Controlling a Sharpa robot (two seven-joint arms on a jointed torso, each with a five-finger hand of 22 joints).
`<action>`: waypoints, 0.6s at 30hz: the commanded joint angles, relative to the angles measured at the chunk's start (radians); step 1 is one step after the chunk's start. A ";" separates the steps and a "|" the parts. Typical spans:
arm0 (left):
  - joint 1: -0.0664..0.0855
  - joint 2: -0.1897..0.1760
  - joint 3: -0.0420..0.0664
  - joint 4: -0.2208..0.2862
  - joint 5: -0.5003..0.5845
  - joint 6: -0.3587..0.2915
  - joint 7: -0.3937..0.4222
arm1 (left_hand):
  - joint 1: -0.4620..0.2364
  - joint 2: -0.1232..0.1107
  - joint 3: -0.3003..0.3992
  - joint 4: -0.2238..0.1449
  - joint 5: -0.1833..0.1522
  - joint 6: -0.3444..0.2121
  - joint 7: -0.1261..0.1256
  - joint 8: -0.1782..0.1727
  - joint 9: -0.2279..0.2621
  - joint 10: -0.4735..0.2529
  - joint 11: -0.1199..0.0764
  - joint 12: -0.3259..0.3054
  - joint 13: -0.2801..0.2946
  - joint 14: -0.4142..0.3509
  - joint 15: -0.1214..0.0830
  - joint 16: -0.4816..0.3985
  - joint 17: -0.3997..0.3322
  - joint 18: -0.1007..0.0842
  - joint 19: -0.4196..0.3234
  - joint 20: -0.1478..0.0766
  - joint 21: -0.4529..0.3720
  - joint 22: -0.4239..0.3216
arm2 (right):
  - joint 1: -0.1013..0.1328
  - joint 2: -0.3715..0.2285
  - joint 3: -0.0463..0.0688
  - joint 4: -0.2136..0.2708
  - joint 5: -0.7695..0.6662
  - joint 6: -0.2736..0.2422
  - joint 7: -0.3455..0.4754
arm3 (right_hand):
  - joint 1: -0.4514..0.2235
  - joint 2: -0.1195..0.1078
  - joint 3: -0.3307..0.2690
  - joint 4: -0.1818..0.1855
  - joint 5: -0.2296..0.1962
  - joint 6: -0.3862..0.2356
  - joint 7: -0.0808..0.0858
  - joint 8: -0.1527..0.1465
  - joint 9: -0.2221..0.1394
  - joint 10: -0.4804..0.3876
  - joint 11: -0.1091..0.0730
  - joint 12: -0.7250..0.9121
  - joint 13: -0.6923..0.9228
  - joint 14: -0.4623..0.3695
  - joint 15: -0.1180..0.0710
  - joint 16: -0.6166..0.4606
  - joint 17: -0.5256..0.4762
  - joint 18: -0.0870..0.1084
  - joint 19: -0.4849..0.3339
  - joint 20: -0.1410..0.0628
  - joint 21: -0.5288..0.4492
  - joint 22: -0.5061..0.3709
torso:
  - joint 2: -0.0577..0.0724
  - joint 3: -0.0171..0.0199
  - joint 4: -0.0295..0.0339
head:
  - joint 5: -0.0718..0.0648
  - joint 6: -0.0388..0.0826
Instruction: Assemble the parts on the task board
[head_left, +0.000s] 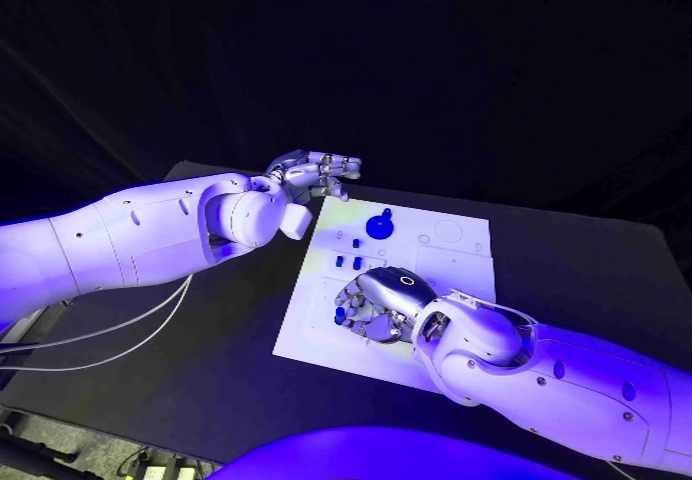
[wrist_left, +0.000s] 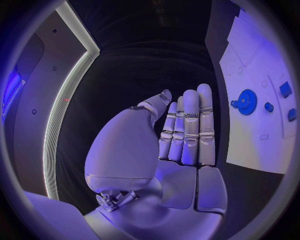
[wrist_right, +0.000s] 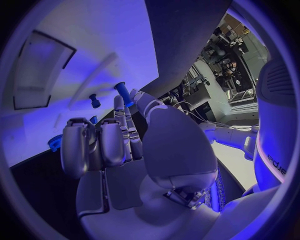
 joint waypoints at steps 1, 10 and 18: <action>0.001 0.001 0.001 0.001 0.002 0.016 0.004 | -0.003 0.005 -0.005 0.000 -0.001 -0.008 0.002 0.004 -0.002 -0.005 0.000 0.004 0.000 -0.006 0.002 -0.007 -0.001 0.013 0.002 0.001 -0.004 -0.001 | 0.001 -0.020 0.002 0.020 -0.019 -0.061 -0.009 | 0.001 -0.014 -0.010 -0.001 -0.007 -0.026 -0.005 -0.003 -0.006 -0.010 -0.003 0.006 0.002 0.026 -0.008 -0.003 -0.005 -0.004 0.009 -0.002 -0.001 0.187 | -0.001 -0.0003 -0.0007 | -0.004 0.003; 0.001 0.001 0.001 -0.002 0.002 0.019 0.002 | -0.003 0.005 -0.005 0.000 -0.001 -0.008 0.002 0.004 -0.002 -0.005 0.000 0.004 0.000 -0.006 0.002 -0.007 -0.001 0.013 0.002 0.001 -0.004 -0.001 | 0.047 -0.175 0.018 0.130 0.160 -0.119 0.037 | -0.045 -0.017 -0.073 0.036 -0.010 0.007 0.013 0.032 0.002 0.053 -0.005 0.068 0.035 0.027 -0.010 -0.002 -0.005 -0.007 0.016 -0.006 0.008 0.192 | -0.008 -0.0002 -0.0066 | -0.041 0.017; 0.001 -0.008 0.000 0.000 0.003 0.021 0.018 | -0.021 0.000 -0.017 0.010 -0.001 -0.014 0.005 0.003 -0.003 -0.011 0.003 0.007 -0.001 -0.008 0.005 -0.009 -0.004 0.012 0.001 0.004 -0.010 -0.005 | 0.098 -0.440 0.020 0.219 0.399 -0.072 -0.012 | -0.121 0.005 -0.249 0.119 0.073 0.090 -0.033 0.138 0.073 0.190 -0.056 0.797 0.716 0.054 -0.041 0.086 0.117 -0.029 0.062 -0.044 0.121 0.232 | -0.021 0.0011 -0.0332 | -0.099 0.030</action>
